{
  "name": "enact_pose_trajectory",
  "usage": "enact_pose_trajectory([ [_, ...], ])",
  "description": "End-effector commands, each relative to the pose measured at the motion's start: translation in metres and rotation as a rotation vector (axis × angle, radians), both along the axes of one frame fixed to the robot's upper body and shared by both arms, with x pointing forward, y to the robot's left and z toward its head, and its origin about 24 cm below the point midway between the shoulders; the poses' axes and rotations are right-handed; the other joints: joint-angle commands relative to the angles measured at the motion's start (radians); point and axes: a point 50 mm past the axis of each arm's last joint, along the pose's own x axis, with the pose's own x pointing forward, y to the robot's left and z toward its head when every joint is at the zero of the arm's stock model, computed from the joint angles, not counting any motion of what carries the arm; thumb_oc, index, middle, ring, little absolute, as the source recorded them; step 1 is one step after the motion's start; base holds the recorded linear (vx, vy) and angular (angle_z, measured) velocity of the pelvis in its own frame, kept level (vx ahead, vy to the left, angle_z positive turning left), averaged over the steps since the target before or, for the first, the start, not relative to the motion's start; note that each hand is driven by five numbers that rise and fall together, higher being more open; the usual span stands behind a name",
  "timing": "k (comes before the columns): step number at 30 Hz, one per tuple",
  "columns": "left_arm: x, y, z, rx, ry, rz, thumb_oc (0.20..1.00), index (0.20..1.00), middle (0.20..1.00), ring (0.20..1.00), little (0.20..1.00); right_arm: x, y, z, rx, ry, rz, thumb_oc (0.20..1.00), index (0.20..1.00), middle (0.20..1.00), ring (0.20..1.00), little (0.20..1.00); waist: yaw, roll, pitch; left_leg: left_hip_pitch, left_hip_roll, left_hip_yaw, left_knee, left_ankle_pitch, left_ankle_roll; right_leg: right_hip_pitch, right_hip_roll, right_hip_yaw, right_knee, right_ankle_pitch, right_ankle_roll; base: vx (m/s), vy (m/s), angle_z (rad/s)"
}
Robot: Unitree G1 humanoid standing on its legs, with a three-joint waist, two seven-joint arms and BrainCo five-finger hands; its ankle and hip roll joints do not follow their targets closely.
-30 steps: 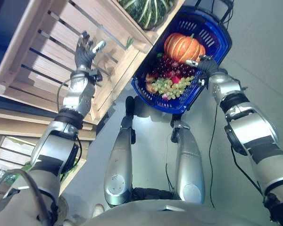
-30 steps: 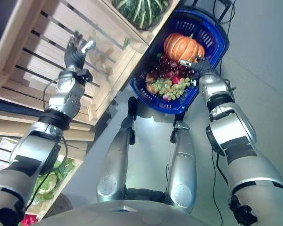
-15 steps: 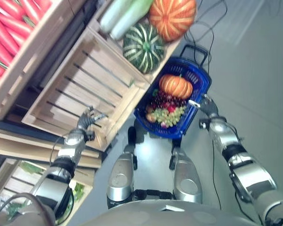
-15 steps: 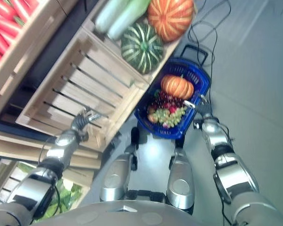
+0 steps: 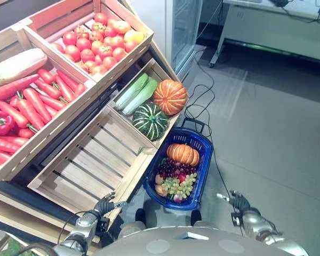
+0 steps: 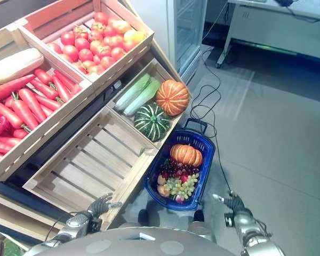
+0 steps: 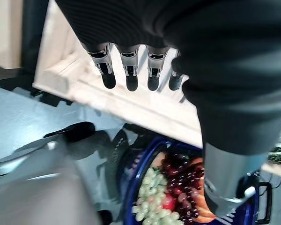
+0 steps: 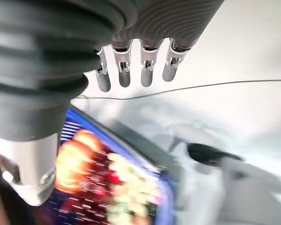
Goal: Pick up fruits and vegetables into the basket
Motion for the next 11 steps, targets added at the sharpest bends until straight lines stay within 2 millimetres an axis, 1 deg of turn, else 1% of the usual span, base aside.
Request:
enact_pose_trajectory([
  [1, 0.009, 0.004, 0.001, 0.015, 0.006, 0.02, 1.0, 1.0, 1.0, 1.0, 1.0, 0.009, 0.007, -0.002, 0.038, 0.035, 0.009, 1.0, 1.0, 1.0, 1.0, 1.0, -0.011, -0.001, 0.032, 0.028, -0.04, 0.016, 0.008, -0.087, 0.039, 0.027, 0.009, -0.006, 0.031, -0.033, 0.011, 0.01, 0.003, -0.07],
  [4, 0.007, 0.005, 0.0, 0.011, 0.016, 0.027, 1.0, 1.0, 1.0, 1.0, 1.0, -0.002, 0.009, -0.005, 0.064, 0.093, 0.023, 1.0, 1.0, 1.0, 1.0, 1.0, -0.02, -0.003, 0.032, 0.032, -0.039, 0.015, 0.008, -0.09, 0.039, 0.03, 0.014, 0.013, 0.024, -0.032, 0.01, 0.0, 0.006, -0.05],
  [11, 0.007, -0.001, -0.001, 0.001, 0.03, 0.013, 1.0, 1.0, 1.0, 1.0, 1.0, -0.008, 0.01, -0.008, 0.087, 0.13, -0.01, 1.0, 1.0, 1.0, 1.0, 1.0, -0.027, -0.005, 0.033, 0.037, -0.037, 0.008, 0.008, -0.096, 0.041, 0.033, 0.02, 0.03, 0.026, -0.036, 0.007, 0.0, -0.001, -0.04],
])
